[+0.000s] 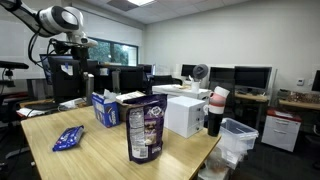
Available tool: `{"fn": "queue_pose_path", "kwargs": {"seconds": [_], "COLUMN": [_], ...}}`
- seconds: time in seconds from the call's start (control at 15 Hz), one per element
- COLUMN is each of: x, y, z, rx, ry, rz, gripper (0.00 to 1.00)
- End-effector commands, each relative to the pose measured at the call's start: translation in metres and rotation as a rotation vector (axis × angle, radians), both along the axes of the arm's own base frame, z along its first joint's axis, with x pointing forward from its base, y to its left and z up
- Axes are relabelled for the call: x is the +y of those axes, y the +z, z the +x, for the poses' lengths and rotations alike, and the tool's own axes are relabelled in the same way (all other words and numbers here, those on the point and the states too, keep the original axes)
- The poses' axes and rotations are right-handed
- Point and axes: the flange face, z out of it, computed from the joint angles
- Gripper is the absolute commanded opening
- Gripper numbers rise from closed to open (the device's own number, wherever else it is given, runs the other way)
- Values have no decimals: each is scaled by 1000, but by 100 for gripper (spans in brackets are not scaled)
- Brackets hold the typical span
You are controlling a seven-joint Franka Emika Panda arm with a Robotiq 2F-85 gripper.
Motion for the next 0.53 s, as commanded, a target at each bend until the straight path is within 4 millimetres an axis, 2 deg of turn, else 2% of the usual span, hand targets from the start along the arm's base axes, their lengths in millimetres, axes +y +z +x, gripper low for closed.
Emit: {"fn": "queue_pose_path", "kwargs": {"seconds": [0.0, 0.47], "x": [5, 8], "y": [-4, -13], "z": [16, 40], "rx": [-19, -11], "ry": [0, 167], "rz": [23, 62], "gripper": [100, 100]}}
